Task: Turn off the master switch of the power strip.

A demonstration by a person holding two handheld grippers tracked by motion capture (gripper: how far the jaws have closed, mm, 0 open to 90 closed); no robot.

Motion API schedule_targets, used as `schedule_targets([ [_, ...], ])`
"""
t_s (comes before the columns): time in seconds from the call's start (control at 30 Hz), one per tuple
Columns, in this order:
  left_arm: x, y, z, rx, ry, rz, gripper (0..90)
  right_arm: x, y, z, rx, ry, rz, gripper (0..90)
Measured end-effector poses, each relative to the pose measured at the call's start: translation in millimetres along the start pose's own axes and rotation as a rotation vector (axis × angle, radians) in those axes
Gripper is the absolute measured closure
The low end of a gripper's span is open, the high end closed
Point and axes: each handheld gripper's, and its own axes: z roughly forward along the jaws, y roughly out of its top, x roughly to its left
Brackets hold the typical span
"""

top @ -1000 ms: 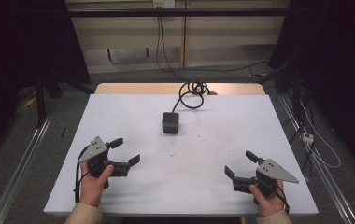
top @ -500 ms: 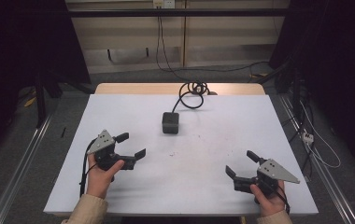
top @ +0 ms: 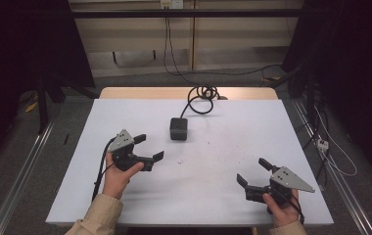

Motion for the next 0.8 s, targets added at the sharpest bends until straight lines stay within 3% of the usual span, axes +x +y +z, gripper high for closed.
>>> schedule_targets([
  [0.8,9.3,5.6,27.5,0.046,0.027,-0.022,3.4,-1.1,-0.3,0.0,0.002,-0.002,0.000,4.2],
])
